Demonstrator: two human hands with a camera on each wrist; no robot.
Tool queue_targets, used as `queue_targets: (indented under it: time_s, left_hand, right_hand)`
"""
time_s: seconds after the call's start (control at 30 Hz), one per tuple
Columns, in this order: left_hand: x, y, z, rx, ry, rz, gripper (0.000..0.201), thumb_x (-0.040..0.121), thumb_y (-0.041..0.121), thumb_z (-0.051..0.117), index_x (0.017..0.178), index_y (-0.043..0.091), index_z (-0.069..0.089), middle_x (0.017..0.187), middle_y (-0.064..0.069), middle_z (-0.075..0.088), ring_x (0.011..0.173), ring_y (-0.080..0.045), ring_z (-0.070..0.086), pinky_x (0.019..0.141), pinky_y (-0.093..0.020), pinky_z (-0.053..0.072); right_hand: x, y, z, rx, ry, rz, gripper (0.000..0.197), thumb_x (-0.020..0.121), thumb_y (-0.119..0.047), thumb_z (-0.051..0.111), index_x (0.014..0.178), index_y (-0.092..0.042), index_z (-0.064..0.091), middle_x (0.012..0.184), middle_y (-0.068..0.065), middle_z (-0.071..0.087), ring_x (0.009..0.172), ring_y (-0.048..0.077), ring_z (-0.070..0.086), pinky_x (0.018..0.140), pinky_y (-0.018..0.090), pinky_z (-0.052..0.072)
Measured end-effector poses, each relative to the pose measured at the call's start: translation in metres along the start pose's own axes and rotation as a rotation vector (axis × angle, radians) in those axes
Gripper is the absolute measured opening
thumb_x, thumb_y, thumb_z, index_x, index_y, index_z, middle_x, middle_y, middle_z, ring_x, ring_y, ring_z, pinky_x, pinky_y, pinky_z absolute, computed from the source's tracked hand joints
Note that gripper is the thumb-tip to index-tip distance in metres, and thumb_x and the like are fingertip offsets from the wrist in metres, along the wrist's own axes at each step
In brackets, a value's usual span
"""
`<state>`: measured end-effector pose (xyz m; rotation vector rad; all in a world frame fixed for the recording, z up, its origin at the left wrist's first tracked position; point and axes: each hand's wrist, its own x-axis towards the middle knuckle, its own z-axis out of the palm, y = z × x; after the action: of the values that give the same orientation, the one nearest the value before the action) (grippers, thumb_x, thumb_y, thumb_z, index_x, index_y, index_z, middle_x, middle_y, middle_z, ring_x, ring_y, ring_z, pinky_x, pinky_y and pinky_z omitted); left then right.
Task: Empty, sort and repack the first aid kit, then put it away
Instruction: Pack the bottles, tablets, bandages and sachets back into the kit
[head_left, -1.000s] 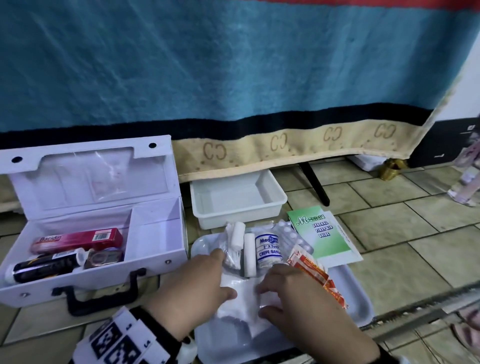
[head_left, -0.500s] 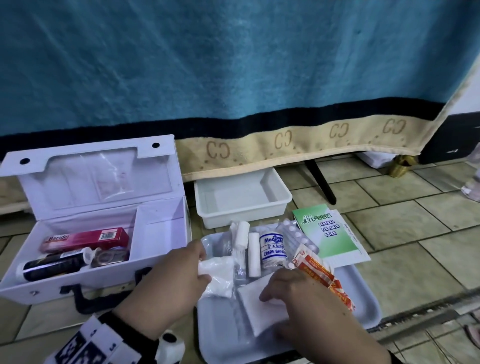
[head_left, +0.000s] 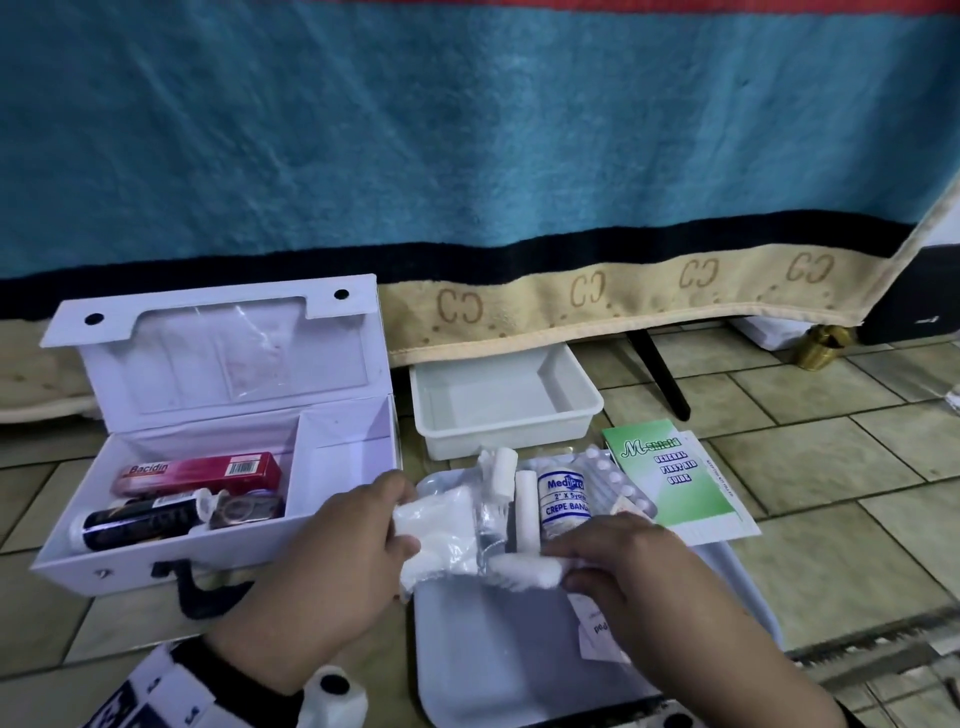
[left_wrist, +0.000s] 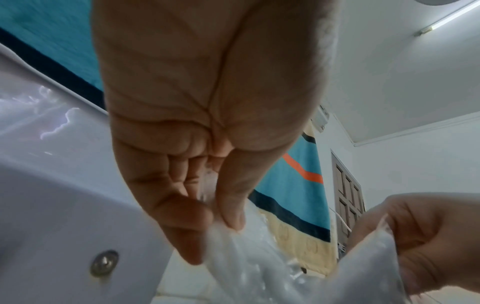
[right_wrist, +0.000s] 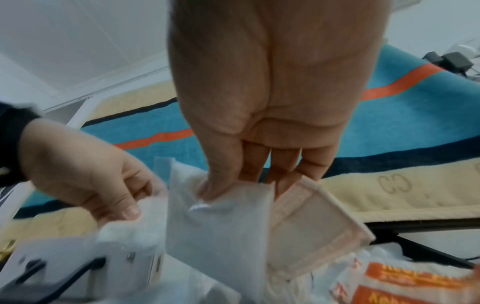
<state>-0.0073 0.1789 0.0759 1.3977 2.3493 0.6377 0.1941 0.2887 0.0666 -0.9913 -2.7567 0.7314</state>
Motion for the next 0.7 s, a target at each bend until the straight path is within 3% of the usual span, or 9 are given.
queue_targets:
  time_s: [0.07,0.1,0.17,0.2,0.3,0.4,0.53,0.63,0.7]
  left_hand:
    - [-0.001,-0.005,-0.007,-0.042,0.033,-0.034,0.017,0.089,0.021,0.06,0.094,0.031,0.047,0.077,0.002,0.057,0.07,-0.011,0.05,0.061,-0.022,0.035]
    - [-0.002,-0.008,-0.011,-0.06,0.054,-0.045,0.017,0.088,0.021,0.061,0.092,0.031,0.047,0.076,0.003,0.059,0.069,-0.011,0.053,0.06,-0.022,0.036]
    - [-0.005,-0.013,-0.018,-0.094,0.106,-0.065,0.015,0.088,0.021,0.062,0.089,0.029,0.05,0.069,0.004,0.059,0.064,-0.008,0.054,0.057,-0.02,0.037]
    - [-0.006,-0.016,-0.022,-0.115,0.127,-0.075,0.014,0.087,0.02,0.063,0.088,0.028,0.05,0.064,0.003,0.057,0.058,-0.007,0.052,0.054,-0.02,0.036]
    - [-0.01,-0.026,-0.033,-0.143,0.188,-0.097,0.017,0.086,0.017,0.064,0.083,0.026,0.05,0.057,0.003,0.051,0.051,-0.007,0.05,0.05,-0.017,0.033]
    - [-0.013,-0.042,-0.044,-0.19,0.249,-0.155,0.013,0.087,0.014,0.06,0.094,0.023,0.053,0.062,0.002,0.055,0.055,-0.008,0.053,0.048,-0.017,0.033]
    - [-0.019,-0.063,-0.06,-0.226,0.338,-0.229,0.015,0.088,0.014,0.056,0.083,0.025,0.049,0.063,-0.002,0.06,0.058,-0.013,0.055,0.05,-0.026,0.036]
    - [-0.022,-0.077,-0.068,-0.24,0.368,-0.265,0.014,0.088,0.013,0.057,0.087,0.025,0.052,0.062,0.001,0.059,0.058,-0.011,0.054,0.05,-0.025,0.035]
    - [-0.022,-0.086,-0.072,-0.261,0.373,-0.277,0.014,0.087,0.012,0.058,0.094,0.024,0.054,0.064,0.003,0.059,0.061,-0.009,0.054,0.051,-0.024,0.034]
  right_hand:
    - [0.0,-0.01,-0.013,0.096,0.036,-0.023,0.03,0.076,-0.031,0.053,0.102,-0.044,0.06,0.081,-0.02,0.068,0.092,0.001,0.055,0.075,0.004,0.037]
    - [-0.001,-0.014,-0.019,0.157,0.063,-0.036,0.025,0.083,-0.027,0.055,0.099,-0.045,0.06,0.077,-0.023,0.066,0.09,-0.002,0.056,0.072,0.002,0.038]
    - [-0.002,-0.018,-0.026,0.291,0.094,-0.036,0.031,0.087,-0.011,0.062,0.072,-0.038,0.07,0.076,-0.029,0.064,0.081,-0.009,0.059,0.065,0.001,0.04]
    - [0.0,-0.021,-0.028,0.335,0.112,-0.037,0.038,0.085,-0.008,0.064,0.069,-0.042,0.068,0.078,-0.031,0.065,0.079,-0.01,0.06,0.065,0.003,0.041]
    - [0.015,-0.037,-0.029,0.386,0.237,-0.078,0.033,0.084,-0.012,0.065,0.075,-0.043,0.066,0.079,-0.027,0.067,0.077,-0.005,0.061,0.065,0.006,0.041]
    - [0.044,-0.062,-0.022,0.403,0.369,-0.124,0.017,0.086,-0.017,0.065,0.091,-0.032,0.072,0.079,-0.014,0.069,0.074,0.002,0.061,0.063,0.009,0.043]
    - [0.089,-0.097,-0.005,0.172,0.343,-0.226,0.015,0.09,-0.024,0.059,0.1,-0.025,0.071,0.086,-0.012,0.063,0.07,0.003,0.056,0.066,0.008,0.04]
    - [0.117,-0.119,0.014,-0.095,0.233,-0.247,0.018,0.093,-0.025,0.052,0.098,-0.02,0.068,0.097,-0.002,0.061,0.086,0.015,0.058,0.07,0.024,0.046]
    - [0.13,-0.133,0.025,-0.296,0.165,-0.254,0.016,0.091,-0.014,0.049,0.097,-0.017,0.064,0.101,0.0,0.058,0.091,0.021,0.058,0.063,0.029,0.046]
